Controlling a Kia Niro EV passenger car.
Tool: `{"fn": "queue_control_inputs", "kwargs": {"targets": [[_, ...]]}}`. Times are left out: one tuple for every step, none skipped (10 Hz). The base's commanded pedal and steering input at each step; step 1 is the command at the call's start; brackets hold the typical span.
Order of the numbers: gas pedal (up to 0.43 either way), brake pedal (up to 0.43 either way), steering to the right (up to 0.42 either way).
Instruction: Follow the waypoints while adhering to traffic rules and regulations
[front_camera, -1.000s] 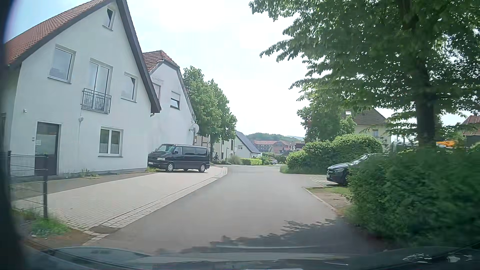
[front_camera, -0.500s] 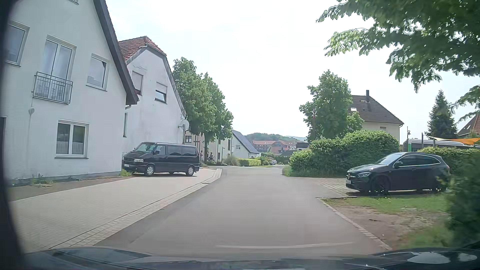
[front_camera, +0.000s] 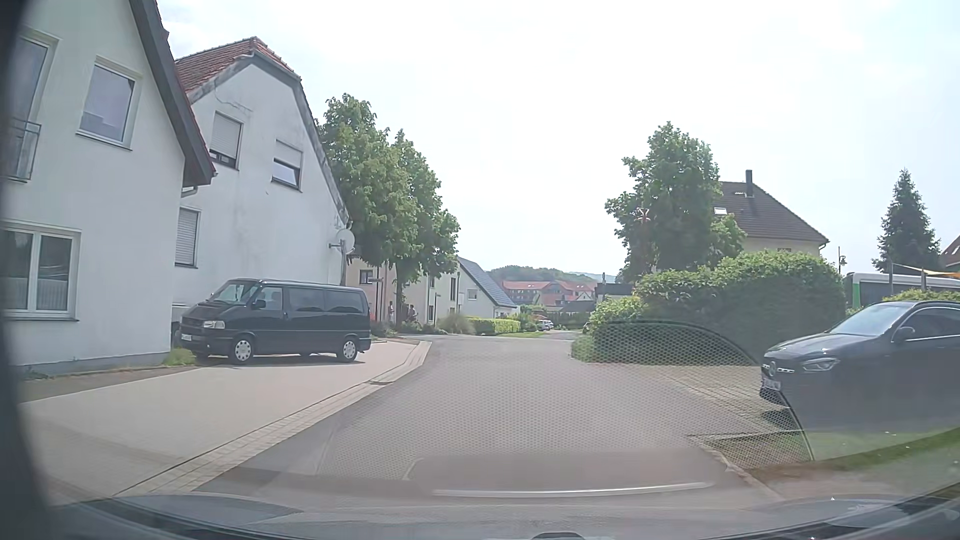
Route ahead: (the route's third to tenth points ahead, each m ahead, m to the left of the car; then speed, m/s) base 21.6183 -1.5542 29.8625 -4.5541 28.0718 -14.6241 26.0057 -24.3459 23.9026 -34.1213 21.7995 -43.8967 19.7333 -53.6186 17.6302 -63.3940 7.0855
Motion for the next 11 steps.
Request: {"fn": "queue_control_inputs", "kwargs": {"targets": [[0.087,0.0,0.003],[0.087,0.0,0.003],[0.079,0.0,0.002],[0.039,0.0,0.003],[0.0,0.0,0.002],[0.0,0.0,0.001],[0.0,0.0,0.001],[0.0,0.0,0.0],[0.0,0.0,0.0],[0.0,0.0,0.0],[0.0,0.0,0.0]]}}
